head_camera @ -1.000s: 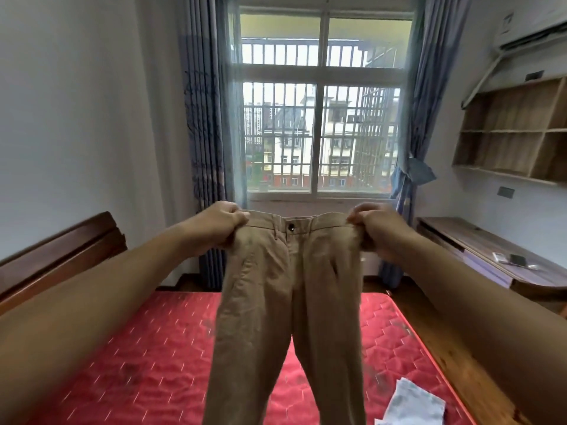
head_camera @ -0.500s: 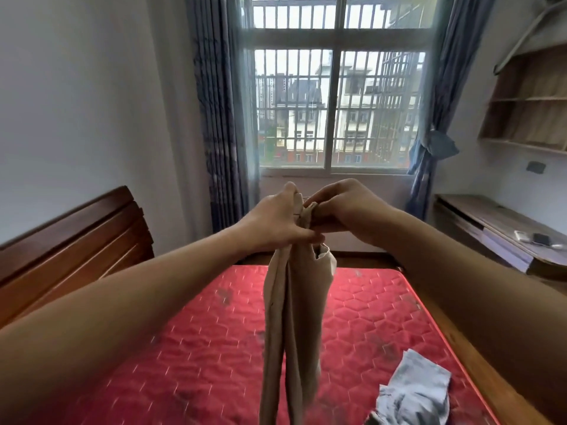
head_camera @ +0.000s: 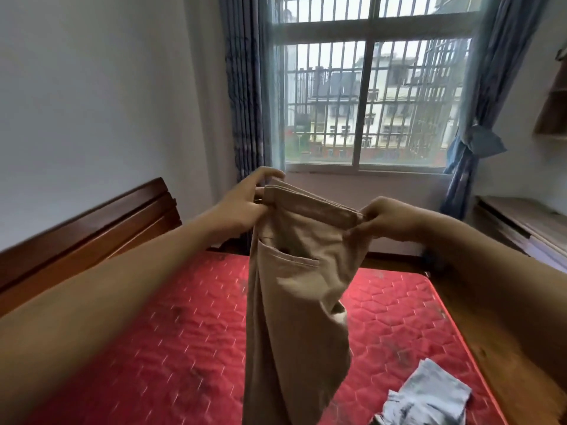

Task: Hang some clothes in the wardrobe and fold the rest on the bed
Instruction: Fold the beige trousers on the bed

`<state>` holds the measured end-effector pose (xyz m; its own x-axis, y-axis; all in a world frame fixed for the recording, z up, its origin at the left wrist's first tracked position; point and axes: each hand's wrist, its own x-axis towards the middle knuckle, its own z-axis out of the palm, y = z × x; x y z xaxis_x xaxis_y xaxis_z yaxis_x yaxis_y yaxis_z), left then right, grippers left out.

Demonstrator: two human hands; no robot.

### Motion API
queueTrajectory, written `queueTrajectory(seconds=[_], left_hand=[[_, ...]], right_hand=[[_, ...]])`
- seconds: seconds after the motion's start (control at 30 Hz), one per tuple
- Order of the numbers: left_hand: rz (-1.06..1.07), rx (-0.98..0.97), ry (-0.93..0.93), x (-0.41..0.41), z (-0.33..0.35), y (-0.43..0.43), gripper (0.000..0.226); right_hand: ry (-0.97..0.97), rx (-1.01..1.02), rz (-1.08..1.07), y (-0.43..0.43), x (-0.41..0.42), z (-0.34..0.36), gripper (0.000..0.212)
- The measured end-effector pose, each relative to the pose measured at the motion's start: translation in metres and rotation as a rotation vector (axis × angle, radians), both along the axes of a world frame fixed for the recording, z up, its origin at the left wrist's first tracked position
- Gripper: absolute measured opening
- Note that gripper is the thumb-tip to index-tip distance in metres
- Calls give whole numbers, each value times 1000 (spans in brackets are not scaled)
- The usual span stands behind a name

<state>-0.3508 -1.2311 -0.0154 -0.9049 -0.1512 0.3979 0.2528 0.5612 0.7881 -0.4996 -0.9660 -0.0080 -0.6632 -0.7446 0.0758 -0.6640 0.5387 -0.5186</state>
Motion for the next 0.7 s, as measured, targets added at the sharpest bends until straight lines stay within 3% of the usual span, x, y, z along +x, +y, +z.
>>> queueTrajectory(seconds=[0.1, 0.13, 0.2, 0.27, 0.33, 0.43, 0.47, 0.57, 0.63, 0.7], left_hand=[[55, 86, 92, 0, 7, 2, 41], [69, 128, 137, 1, 13, 5, 38], [113, 186, 206, 3, 24, 10, 42], [168, 197, 252, 2, 26, 13, 37], [218, 208, 282, 3, 25, 16, 28], [317, 197, 487, 11, 29, 21, 25], [353, 168, 539, 12, 30, 23, 23], [446, 151, 343, 13, 12, 21, 18], [388, 215, 263, 15, 0, 17, 18], [365, 215, 321, 24, 11, 19, 25]], right_hand=[[70, -539, 8, 0, 0, 18, 29], [-21, -748, 39, -1, 4, 22, 20], [-322, -987, 131, -3, 13, 22, 39], [-401, -945, 177, -6, 18, 14, 36], [-261, -949, 147, -7, 23, 16, 26], [-13, -1174, 113, -13, 28, 29, 14], [37, -1143, 109, -15, 29, 30, 9], [25, -758, 76, -18, 32, 16, 6], [27, -784, 70, -18, 31, 13, 5], [37, -872, 78, -20, 34, 21, 3]])
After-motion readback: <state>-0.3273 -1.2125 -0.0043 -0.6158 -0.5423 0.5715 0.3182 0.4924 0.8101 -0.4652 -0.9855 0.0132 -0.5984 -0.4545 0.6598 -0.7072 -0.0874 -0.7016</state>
